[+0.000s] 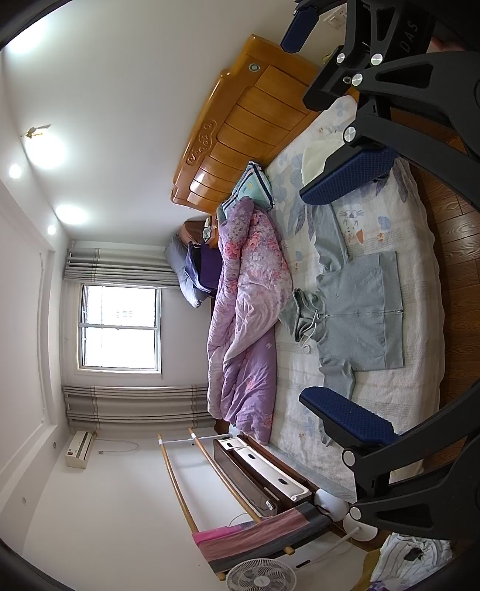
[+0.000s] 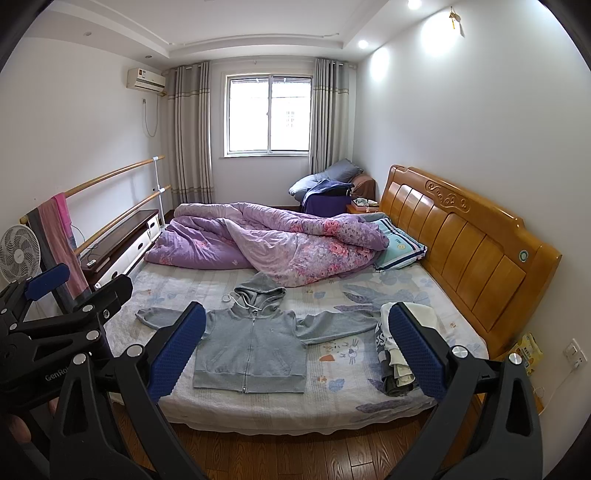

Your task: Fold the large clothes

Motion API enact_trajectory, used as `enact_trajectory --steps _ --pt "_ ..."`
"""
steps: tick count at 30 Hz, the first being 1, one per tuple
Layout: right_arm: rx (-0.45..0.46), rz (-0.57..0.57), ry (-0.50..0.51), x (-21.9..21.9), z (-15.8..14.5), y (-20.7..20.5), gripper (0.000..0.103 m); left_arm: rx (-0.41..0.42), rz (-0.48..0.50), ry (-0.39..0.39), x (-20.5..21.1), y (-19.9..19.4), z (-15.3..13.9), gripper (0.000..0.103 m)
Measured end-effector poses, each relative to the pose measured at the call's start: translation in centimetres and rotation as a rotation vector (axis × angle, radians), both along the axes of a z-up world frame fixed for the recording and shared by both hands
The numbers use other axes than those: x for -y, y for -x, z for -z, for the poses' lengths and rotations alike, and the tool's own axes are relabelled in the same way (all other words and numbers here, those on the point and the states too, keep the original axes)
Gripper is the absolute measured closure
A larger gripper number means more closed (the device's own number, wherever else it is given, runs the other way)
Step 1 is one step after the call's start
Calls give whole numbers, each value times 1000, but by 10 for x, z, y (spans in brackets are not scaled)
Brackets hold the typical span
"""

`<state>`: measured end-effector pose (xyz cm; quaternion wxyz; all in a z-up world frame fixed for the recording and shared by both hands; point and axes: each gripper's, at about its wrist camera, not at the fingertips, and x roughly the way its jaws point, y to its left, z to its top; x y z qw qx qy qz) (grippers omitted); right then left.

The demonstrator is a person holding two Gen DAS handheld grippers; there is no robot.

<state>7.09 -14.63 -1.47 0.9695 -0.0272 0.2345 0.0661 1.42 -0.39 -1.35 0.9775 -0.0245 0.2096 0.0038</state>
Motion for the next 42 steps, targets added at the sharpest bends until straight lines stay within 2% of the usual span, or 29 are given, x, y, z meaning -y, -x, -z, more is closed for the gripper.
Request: enact_trajectory --steps 25,34,42 --pt "-20 -6 2 -1 5 -7 7 -13 -9 1 -6 0 3 5" --pt "-45 -19 -3 2 16 -15 7 -46 -25 4 5 -15 12 5" --pt "-80 -33 -5 18 17 -39 7 -79 -40 7 17 -35 18 5"
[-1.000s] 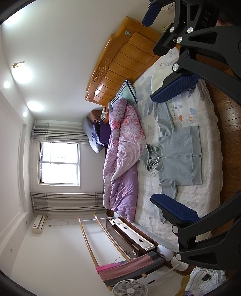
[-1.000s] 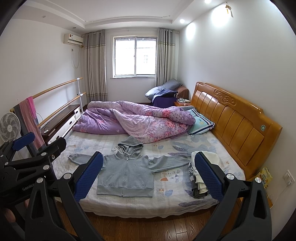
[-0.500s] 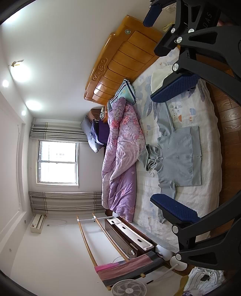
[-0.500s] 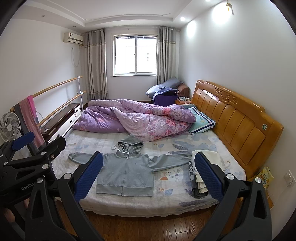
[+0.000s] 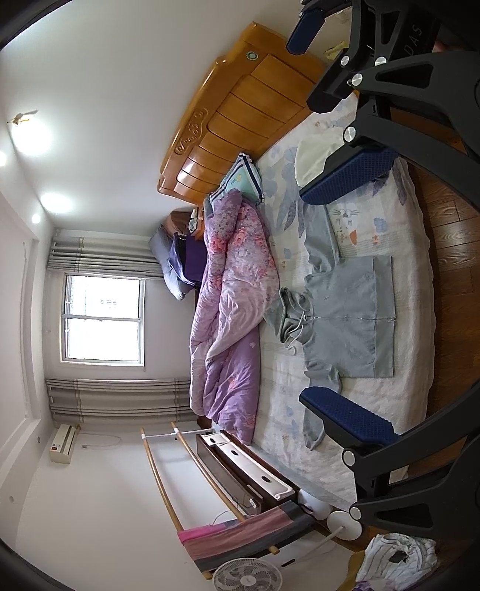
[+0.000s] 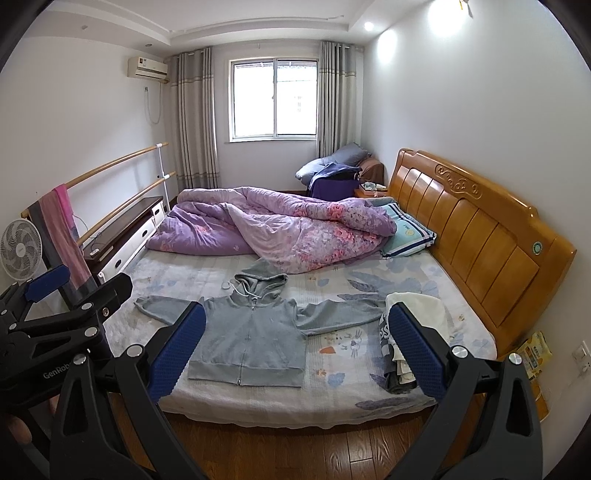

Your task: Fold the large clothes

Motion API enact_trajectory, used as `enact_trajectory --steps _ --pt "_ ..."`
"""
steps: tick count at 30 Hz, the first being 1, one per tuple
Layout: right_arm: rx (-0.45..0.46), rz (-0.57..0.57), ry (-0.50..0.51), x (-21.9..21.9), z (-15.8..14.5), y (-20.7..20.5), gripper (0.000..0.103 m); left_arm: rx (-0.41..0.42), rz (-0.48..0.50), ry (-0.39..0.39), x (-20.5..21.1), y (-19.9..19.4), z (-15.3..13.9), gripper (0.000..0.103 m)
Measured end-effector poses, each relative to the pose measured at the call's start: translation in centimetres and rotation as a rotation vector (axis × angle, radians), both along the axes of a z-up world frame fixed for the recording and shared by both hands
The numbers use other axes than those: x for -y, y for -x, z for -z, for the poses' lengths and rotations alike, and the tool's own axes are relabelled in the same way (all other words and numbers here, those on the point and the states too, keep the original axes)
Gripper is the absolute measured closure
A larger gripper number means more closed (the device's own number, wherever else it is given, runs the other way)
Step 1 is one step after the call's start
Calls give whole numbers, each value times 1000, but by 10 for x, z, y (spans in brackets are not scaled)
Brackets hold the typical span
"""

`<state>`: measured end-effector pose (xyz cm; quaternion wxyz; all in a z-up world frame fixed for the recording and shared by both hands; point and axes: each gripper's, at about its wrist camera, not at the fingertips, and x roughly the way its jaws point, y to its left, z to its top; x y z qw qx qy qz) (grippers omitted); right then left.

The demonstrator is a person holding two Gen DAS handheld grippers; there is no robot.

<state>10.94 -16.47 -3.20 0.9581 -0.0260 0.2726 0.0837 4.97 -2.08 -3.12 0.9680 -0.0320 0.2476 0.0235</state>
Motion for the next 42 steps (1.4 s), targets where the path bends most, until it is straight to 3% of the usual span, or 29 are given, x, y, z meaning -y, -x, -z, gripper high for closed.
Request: enact_trajectory --steps 12,18,24,36,42 --pt "-76 -26 -5 3 19 -33 7 -82 -23 6 0 -45 17 5" --pt "-122 -35 -1 -17 34 -69 7 -121 -38 13 -23 -82 36 5" --pt "-172 -23 11 -57 58 -129 7 -170 -34 26 -66 -146 63 5" --pt "-313 -12 80 -208 113 -309 7 -338 12 93 -238 -357 131 5" --pt "-375 -29 123 -280 152 -386 7 -453 -3 126 -315 -437 180 5"
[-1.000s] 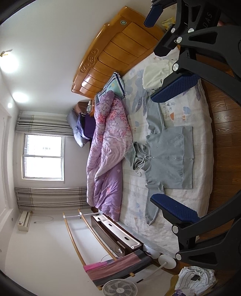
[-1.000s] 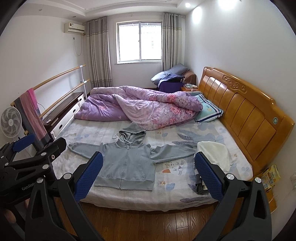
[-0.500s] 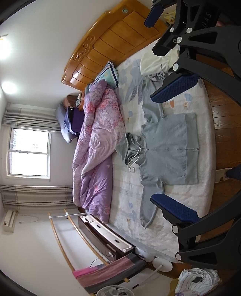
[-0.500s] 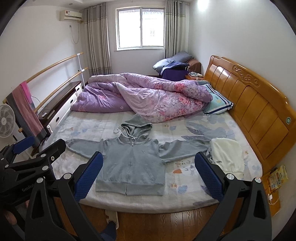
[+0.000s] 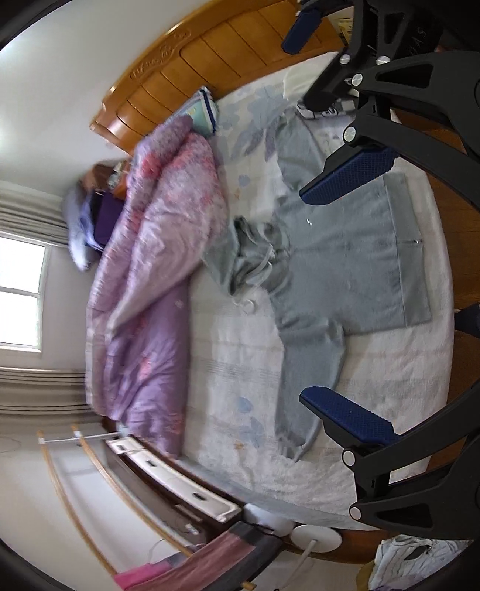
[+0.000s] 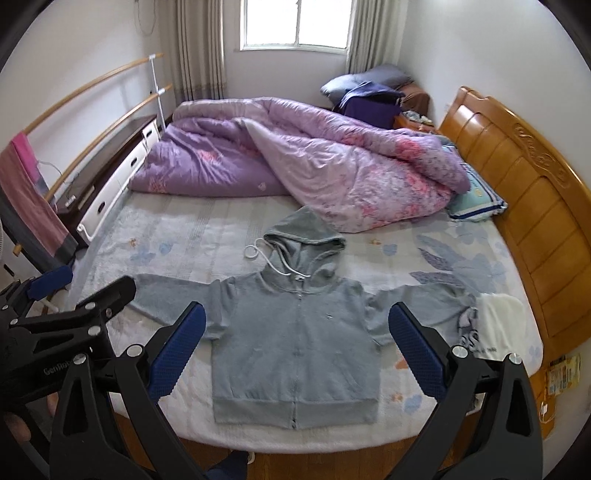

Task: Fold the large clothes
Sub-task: 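Lower both tools toward the hoodie, left tool over one sleeve cuff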

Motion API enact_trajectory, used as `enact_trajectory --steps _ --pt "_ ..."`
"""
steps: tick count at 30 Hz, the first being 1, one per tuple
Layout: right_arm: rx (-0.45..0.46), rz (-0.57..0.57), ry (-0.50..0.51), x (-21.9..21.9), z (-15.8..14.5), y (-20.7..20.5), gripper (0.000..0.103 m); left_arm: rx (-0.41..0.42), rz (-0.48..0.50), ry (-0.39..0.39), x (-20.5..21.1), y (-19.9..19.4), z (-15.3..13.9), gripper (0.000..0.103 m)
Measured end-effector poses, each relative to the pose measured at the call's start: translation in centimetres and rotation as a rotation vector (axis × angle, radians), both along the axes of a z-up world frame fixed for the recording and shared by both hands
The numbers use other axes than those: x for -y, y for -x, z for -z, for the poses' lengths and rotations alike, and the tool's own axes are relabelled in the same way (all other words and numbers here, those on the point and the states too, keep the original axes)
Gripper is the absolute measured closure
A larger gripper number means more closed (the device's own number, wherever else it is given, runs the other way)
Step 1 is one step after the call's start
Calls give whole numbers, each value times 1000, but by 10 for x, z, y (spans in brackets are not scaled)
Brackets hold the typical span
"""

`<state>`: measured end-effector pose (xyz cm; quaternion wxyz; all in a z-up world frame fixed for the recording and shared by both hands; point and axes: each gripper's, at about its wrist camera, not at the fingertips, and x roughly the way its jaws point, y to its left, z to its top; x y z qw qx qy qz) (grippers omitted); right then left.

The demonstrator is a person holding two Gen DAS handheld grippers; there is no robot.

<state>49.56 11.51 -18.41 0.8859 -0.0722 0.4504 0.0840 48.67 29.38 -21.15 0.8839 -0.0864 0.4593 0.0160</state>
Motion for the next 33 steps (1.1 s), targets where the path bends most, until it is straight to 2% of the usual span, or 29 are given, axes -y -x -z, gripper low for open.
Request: enact_trajectory --steps 5,8,10,12,16,20,22,23,24,26,28,29,33 --pt "-142 -34 17 -52 60 -55 7 -162 -23 104 -64 -44 70 5" --pt "-253 -80 60 -84 110 -84 7 -276 -69 196 -103 -65 127 5" --pt "-311 -122 98 -106 149 -102 8 -299 -122 216 -132 -71 166 5" --pt "-379 -144 121 -122 185 -114 8 -344 -200 216 -169 -74 213 5" --pt "-420 -167 137 -141 247 -137 8 -400 -371 292 -245 -73 303 5" --pt "-444 -150 120 -148 299 -160 8 -447 -550 340 -310 -62 373 5" --pt "-489 -118 148 -149 332 -173 11 -454 -633 369 -335 -60 403 5" --pt "-517 -107 155 -150 348 -180 22 -446 -659 364 -343 -61 413 5" --pt "-544 -104 141 -150 362 -185 28 -430 -673 339 -350 -64 423 5" --pt "-617 -91 95 -148 395 -196 53 -431 -679 313 -360 -68 439 5" --pt "-664 -83 65 -147 416 -203 77 -430 -707 344 -369 -71 455 6" --pt "-684 -83 53 -147 429 -206 78 -423 -723 346 -371 -71 458 6" --pt "-699 -133 -7 -150 451 -206 82 -332 -789 364 -381 -71 465 6"
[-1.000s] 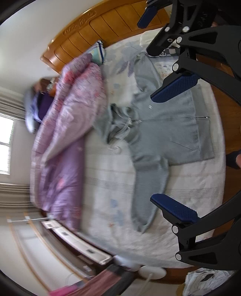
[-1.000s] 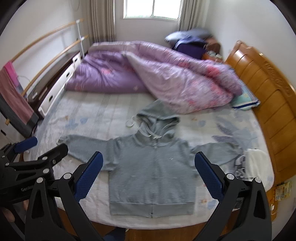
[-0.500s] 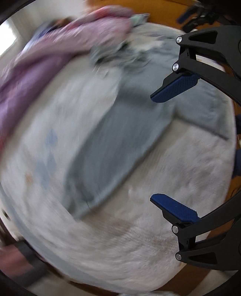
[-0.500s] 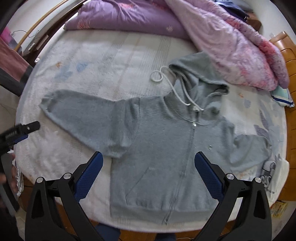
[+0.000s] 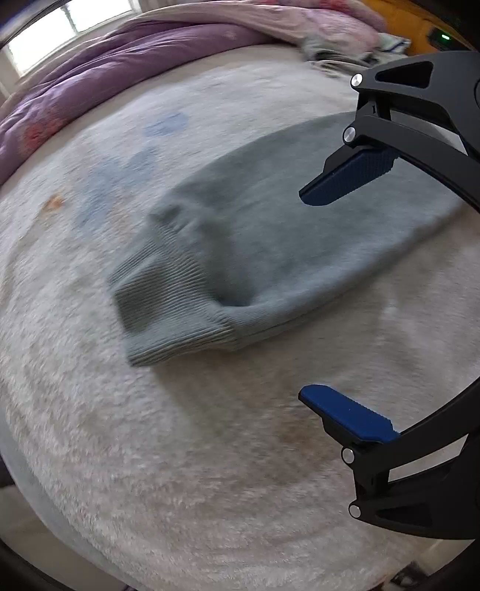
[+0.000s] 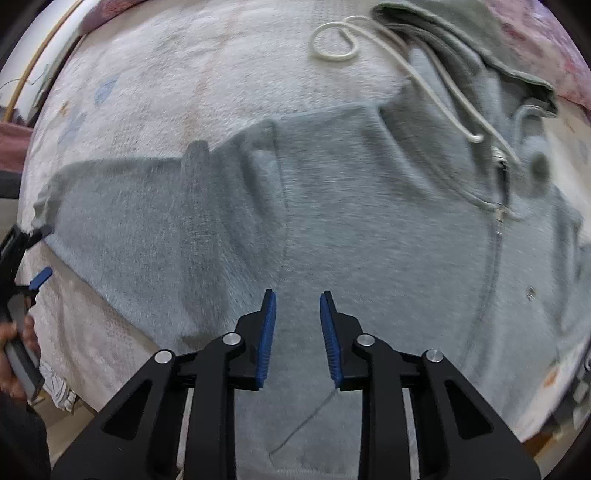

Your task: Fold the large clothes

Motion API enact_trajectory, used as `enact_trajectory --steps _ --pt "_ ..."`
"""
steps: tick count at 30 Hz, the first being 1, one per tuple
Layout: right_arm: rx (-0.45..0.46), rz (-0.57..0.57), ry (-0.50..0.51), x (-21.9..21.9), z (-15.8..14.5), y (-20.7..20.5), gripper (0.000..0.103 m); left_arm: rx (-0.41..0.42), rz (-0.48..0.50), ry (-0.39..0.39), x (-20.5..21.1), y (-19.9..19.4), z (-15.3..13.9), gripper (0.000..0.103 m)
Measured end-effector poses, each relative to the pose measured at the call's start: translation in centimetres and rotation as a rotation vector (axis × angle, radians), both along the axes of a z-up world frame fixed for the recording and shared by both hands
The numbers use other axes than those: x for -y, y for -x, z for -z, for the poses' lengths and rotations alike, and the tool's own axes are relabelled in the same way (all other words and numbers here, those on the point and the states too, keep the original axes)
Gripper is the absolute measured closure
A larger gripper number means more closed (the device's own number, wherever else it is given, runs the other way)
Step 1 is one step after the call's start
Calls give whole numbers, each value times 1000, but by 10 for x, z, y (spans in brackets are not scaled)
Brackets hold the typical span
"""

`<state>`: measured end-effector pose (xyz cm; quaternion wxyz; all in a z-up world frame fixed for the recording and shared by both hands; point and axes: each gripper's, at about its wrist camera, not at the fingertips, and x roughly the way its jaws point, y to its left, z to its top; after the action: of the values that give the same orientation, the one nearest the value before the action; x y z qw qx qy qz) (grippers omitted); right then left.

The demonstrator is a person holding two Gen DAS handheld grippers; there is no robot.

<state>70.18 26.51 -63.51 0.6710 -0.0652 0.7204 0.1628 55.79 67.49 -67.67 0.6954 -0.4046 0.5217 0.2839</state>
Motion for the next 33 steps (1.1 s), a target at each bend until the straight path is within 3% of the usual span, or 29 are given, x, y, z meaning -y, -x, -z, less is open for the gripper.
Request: enact_trajectory --steps 2,5,10,13,15,16,17,18,23,28,33 --pt "-3 -9 -40 0 4 0 84 36 -1 -4 0 -3 4 5" --pt "6 -31 -90 1 5 0 86 17 -9 -24 -9 -15 14 5" --pt "0 -2 -123 9 15 -4 89 7 -69 7 -27 -25 29 6" --pt "-11 17 -145 15 22 -6 97 -39 -9 -39 -23 -35 30 11" --pt "-21 28 -167 18 25 -9 100 -84 10 -83 -18 -36 26 33" --pt "-20 31 -177 17 26 -7 100 -85 0 -96 -18 -31 22 52" --pt "-23 32 -190 18 25 -8 100 -57 -13 -85 -20 -26 19 80" --pt "-26 37 -214 19 23 -8 100 -22 -2 -66 -22 -22 16 92" --pt "-73 20 -202 12 43 -4 101 74 42 -78 -15 -13 -10 97" --pt "-112 75 -237 25 60 -7 103 187 -15 -28 -7 -7 -28 98" --pt "-127 55 -273 36 57 -11 103 125 -40 -38 -6 -4 -19 97"
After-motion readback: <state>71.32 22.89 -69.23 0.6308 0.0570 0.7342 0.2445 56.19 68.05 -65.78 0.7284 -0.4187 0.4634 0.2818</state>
